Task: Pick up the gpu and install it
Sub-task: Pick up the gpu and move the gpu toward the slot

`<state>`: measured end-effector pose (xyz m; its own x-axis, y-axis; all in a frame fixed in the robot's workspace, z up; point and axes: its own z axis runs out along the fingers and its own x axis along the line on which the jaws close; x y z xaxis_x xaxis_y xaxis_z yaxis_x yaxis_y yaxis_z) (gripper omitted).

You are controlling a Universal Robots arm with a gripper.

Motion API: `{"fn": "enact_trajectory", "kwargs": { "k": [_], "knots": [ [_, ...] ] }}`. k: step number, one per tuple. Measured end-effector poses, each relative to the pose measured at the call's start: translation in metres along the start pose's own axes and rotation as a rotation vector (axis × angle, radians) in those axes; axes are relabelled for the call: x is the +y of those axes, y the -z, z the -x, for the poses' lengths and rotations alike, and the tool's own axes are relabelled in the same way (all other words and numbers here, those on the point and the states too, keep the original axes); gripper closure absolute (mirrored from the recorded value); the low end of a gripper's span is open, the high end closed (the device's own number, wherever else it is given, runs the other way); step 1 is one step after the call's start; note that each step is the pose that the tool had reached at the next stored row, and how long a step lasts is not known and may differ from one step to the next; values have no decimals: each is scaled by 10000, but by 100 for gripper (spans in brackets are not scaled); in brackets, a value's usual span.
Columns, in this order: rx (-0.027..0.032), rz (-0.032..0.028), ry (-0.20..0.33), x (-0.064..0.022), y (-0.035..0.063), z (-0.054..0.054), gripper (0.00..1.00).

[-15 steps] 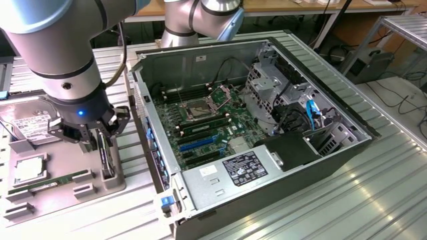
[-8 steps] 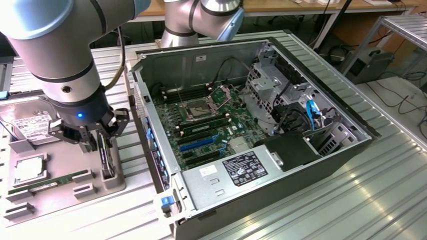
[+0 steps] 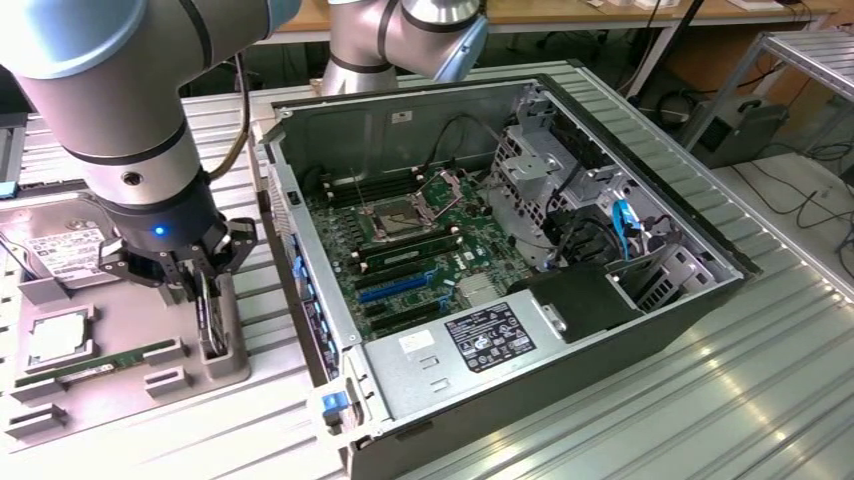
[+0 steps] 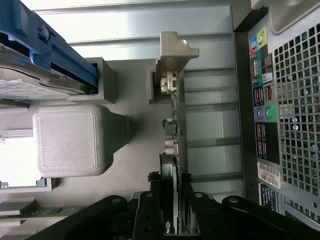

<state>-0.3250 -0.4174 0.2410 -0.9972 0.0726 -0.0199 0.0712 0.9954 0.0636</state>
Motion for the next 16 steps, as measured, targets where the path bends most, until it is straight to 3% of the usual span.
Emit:
{"fn": "enact_trajectory", "kwargs": {
  "k": [8,16],
  "knots": [
    [37,12,598,1,-1,15,74],
    [39,13,617,2,11,17,74]
  ]
}}
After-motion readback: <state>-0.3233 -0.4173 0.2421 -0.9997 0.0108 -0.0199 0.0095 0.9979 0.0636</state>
